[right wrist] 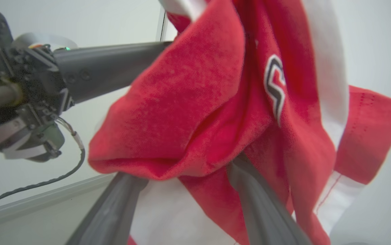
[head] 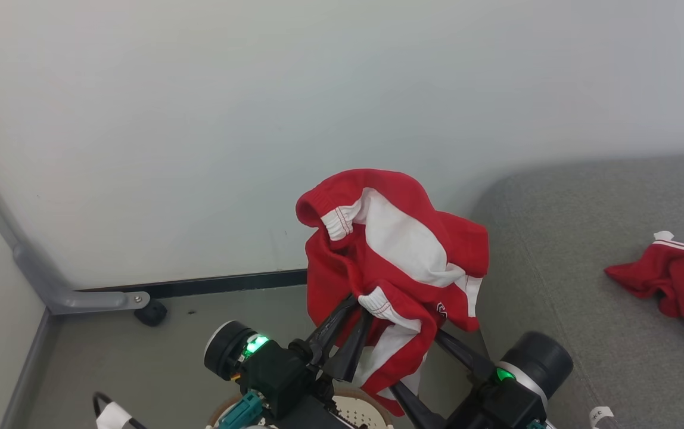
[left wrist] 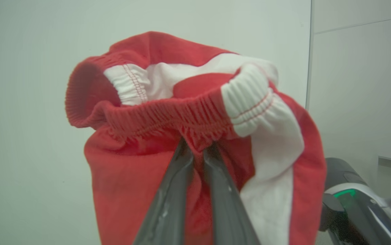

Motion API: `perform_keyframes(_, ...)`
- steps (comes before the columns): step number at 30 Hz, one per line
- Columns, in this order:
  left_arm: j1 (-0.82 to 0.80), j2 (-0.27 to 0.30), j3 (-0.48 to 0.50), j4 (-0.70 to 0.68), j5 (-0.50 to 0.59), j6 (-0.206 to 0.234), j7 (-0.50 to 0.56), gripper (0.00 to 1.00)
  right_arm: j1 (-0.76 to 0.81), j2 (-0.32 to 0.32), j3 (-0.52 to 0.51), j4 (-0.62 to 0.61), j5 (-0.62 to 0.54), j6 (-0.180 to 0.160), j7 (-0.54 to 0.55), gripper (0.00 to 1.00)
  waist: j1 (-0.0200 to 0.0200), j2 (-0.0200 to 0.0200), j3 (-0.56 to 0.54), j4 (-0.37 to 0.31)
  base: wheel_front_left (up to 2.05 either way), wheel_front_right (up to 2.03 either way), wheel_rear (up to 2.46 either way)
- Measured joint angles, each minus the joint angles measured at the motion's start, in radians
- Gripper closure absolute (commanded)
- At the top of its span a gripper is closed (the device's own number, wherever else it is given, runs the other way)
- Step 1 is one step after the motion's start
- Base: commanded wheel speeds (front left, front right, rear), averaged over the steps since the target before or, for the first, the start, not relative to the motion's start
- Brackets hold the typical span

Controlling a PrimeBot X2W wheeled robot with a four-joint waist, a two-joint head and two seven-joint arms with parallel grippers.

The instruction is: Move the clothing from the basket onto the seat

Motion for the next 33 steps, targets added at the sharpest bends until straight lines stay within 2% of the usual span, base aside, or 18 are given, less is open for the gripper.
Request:
perform_keyframes(13, 0.0, 0.002, -0.029, 0.027, -0.026, 0.0, 0.0, 1.0, -0.066, 0.053, -0.007, 0.058, -0.008, 0.0, 0.0, 0.0, 0.0, 0.0, -0.005, 0.01, 0.0, 0.0, 0.0)
perform_keyframes(22, 0.0, 0.002, -0.043, 0.035, -0.032, -0.001, 0.0, 1.0, -0.087, 0.061, -0.034, 0.086, -0.013, -0.011, 0.0, 0.0, 0.0, 0.0, -0.011, 0.02, 0.0, 0.0, 0.0)
perform_keyframes(23, 0.0, 0.001, -0.044, 0.035, -0.032, -0.001, 0.0, 1.0, -0.087, 0.062, -0.037, 0.086, -0.013, -0.014, 0.0, 0.17, 0.0, 0.0, -0.012, 0.021, 0.0, 0.0, 0.0)
perform_keyframes(24, 0.0, 0.001, -0.045, 0.035, -0.032, -0.001, 0.0, 1.0, -0.087, 0.063, -0.039, 0.086, -0.013, -0.015, 0.0, 0.81, 0.0, 0.0, -0.013, 0.023, 0.0, 0.0, 0.0)
perform_keyframes(25, 0.0, 0.001, -0.044, 0.036, -0.032, -0.001, 0.0, 1.0, -0.087, 0.064, -0.041, 0.086, -0.013, -0.018, 0.0, 1.0, 0.0, 0.0, -0.013, 0.024, 0.0, 0.0, 0.0)
perform_keyframes(33, 0.0, 0.0, -0.039, 0.036, -0.032, -0.001, 0.0, 1.0, -0.081, 0.074, -0.059, 0.076, -0.005, -0.023, 0.0, 1.0, 0.0, 0.0, -0.018, 0.032, 0.0, 0.0, 0.0)
